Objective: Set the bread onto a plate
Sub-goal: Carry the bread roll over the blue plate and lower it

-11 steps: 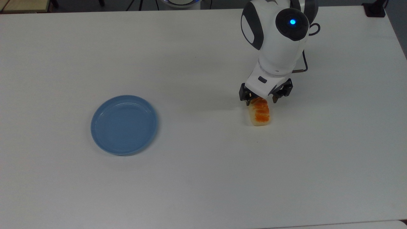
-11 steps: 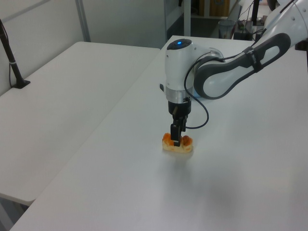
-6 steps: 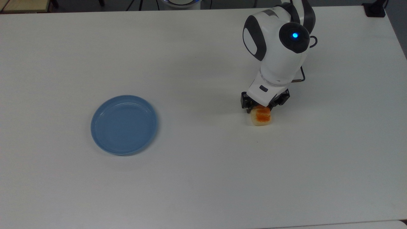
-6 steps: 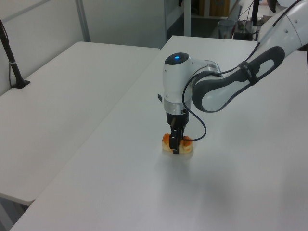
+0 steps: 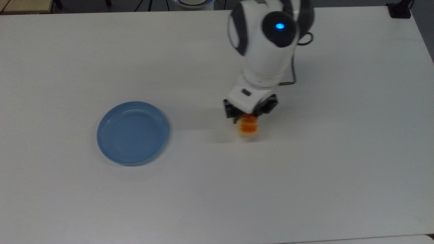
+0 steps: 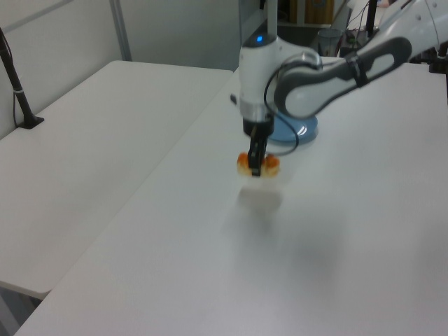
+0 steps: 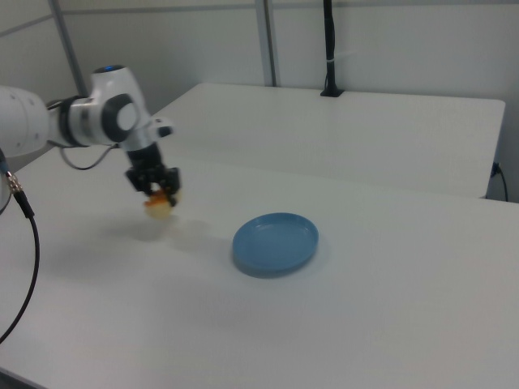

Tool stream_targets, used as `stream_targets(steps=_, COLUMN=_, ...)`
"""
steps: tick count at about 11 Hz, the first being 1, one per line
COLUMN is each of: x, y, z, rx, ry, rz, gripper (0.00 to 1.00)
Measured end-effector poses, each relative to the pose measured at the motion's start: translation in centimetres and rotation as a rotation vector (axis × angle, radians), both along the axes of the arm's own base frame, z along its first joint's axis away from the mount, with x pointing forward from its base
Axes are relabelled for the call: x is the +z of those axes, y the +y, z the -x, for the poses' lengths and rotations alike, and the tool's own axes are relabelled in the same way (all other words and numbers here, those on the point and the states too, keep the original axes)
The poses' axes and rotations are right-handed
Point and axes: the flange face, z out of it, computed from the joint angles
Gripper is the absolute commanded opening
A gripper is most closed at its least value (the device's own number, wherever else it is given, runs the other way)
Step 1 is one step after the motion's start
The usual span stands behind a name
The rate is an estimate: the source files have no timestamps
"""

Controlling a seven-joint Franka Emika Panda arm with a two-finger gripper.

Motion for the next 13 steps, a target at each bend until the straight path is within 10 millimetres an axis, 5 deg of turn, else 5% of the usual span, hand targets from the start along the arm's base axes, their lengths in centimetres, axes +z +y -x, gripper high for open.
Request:
stream_targets(steps=1, x=0.4, y=-7.2, z=-1.3, rx=0.009, ry=0.010, rz=0.014, gripper=0.58)
stream_targets(steps=3, x=0.0, y=-18.2, z=-2.0, rx=0.044, ry=0.035, rz=0.028, gripper=0.58)
stream_targets(steps=5, x=0.0, y=-26.8, z=-1.7, rx=0.015, ry=0.030, rz=0.032, gripper=0.58)
stream_targets(steps=6, x=-0.4, y=-29.1, z=-1.8, rx=-0.004, ry=0.011, rz=0.035, gripper=0.58)
stream_targets(steps=7, x=-1.5, y=-30.1, z=-2.1, rx=-0.012, ry=-0.006, rz=0.039, gripper=0.59)
stream_targets(steps=8, x=-3.0, y=-30.1, z=-2.4, rx=-0.008, ry=-0.010, rz=0.040, gripper=0.72)
stream_targets(steps=9, x=-4.4, y=-29.7, z=-2.7, rx=-0.001, ry=-0.008, rz=0.039, gripper=1.00)
stream_targets(steps=11, x=-5.1, y=-29.4, z=-3.0, rx=-0.001, ry=-0.009, rz=0.032, gripper=1.00)
stream_targets(steps=13, x=-2.7, y=-30.3, z=-3.3, rx=-0.025, ry=-0.042, rz=0.018, gripper=1.00)
